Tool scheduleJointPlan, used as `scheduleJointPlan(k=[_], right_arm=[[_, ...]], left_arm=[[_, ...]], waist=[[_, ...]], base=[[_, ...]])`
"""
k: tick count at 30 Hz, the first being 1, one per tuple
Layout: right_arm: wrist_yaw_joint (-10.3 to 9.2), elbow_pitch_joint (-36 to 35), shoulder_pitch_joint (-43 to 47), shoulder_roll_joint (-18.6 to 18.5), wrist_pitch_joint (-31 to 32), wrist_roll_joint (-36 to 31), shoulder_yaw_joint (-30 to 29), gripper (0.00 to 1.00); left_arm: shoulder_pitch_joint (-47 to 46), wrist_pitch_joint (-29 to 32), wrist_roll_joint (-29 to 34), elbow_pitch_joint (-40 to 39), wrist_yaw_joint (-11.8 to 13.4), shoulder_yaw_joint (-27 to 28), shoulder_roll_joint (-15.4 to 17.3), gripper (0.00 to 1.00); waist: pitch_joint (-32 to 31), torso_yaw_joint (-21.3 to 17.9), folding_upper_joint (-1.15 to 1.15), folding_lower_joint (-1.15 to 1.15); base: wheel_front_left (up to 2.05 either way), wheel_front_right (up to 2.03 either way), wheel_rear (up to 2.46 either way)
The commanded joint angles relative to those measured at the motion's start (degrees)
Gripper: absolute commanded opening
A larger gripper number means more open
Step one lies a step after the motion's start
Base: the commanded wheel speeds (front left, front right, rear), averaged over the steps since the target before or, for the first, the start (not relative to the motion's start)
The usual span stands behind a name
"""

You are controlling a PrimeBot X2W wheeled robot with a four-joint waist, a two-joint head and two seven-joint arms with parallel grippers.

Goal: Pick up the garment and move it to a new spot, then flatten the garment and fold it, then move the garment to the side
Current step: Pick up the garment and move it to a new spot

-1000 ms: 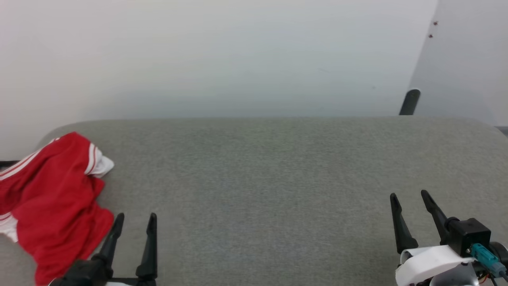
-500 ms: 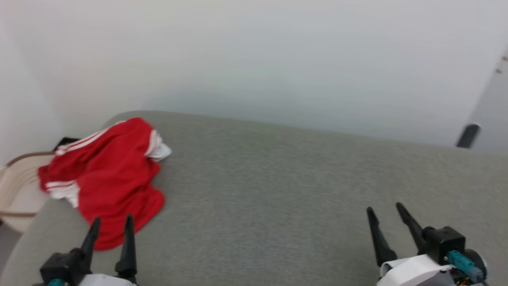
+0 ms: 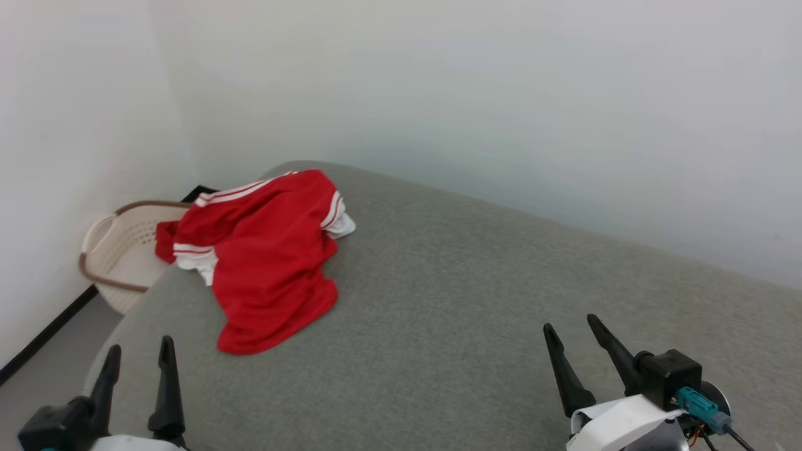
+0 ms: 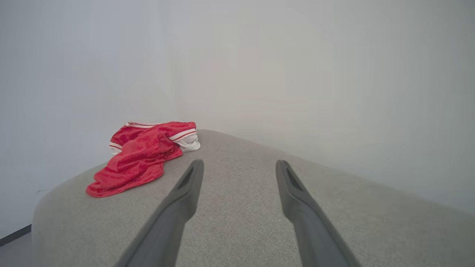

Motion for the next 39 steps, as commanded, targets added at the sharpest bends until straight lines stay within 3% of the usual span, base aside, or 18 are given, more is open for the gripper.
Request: scheduleJointPlan(k=[1,5,11,15,20,29,35,39], right_arm=[[0.02,0.3,-0.7,0.1,-0.3,0.3,0.1,1.00],[0.02,1.1,-1.2,0.1,-0.7,0.5,0.1,1.00],[0.02,1.4,0.7,0.1,-0.7,0.7,-1.4,1.00],[0.02,0.2,1.0,0.1,0.5,-0.2,-1.4,1.00],[0.02,-2.3,0.7,-0.2,2.3,-1.5,-1.8,1.00],[0.02,-8.6,-1.9,-2.8,5.4,-2.3,-2.6,1.00],[0.02,-12.6,-3.6,-4.5,7.9,-2.6,-2.6,1.00],[0.02,-15.1,-4.5,-5.4,9.4,-2.3,-2.8,1.00]], left_arm=[[0.4,0.1,-0.4,-0.3,0.4,0.2,0.0,1.00],[-0.4,1.8,-2.3,-1.1,0.3,0.6,-0.4,1.00],[-6.1,9.1,-6.1,-1.7,-1.5,-0.2,1.9,1.00],[-11.4,16.3,-9.8,-1.3,-2.8,0.4,5.2,1.00],[-19.6,25.3,-13.9,0.3,-2.4,1.4,9.0,1.00],[-34.9,39.5,-18.8,10.3,-2.1,0.2,14.4,1.00],[-43.7,44.6,-20.2,20.8,-2.8,-1.5,16.7,1.00],[-48.8,46.9,-19.9,27.8,-1.9,-2.6,17.5,1.00]], waist=[[0.5,1.0,0.00,0.00],[0.8,1.4,0.00,0.00],[1.1,1.5,0.00,0.00],[2.8,-0.1,0.00,0.00],[6.0,-2.5,0.00,0.00],[14.5,-5.5,0.00,0.00],[20.5,-7.6,0.00,0.00],[24.1,-8.8,0.00,0.00]], base=[[0.00,0.00,0.00],[0.00,0.00,0.00],[0.00,0.00,0.00],[0.00,0.00,0.00],[0.00,0.00,0.00],[0.00,0.00,0.00],[0.00,0.00,0.00],[0.00,0.00,0.00]])
